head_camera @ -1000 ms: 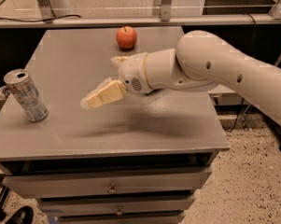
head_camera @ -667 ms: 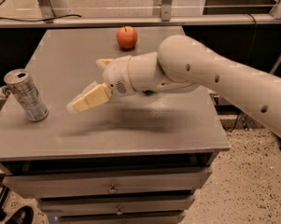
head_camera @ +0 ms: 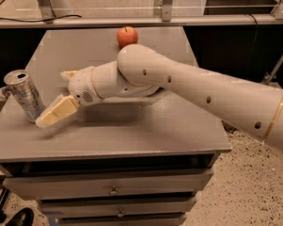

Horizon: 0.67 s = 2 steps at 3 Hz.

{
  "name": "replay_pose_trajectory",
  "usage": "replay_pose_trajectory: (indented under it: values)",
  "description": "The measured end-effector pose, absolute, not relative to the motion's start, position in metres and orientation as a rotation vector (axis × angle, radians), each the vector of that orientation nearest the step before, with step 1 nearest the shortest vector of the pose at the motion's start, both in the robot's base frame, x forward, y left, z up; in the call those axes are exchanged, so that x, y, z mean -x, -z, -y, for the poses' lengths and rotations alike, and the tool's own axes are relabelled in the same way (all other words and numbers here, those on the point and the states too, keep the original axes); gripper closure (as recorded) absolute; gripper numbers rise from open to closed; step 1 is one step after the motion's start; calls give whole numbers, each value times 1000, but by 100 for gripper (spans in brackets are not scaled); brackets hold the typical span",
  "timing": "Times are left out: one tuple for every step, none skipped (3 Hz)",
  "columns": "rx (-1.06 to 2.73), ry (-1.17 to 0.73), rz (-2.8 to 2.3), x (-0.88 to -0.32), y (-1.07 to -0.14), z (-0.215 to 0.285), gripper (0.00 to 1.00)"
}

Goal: Knock redbull can over

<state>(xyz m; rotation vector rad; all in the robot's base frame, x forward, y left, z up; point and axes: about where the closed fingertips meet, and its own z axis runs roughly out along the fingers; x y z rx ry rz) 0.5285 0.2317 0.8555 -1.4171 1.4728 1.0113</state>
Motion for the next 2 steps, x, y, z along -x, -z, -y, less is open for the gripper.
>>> replay_pose_trajectory:
  values:
    - [1432,-1078,-1442,-514,-855,-259,0]
    - [1424,-1132,-1399,-505,-860,-281,0]
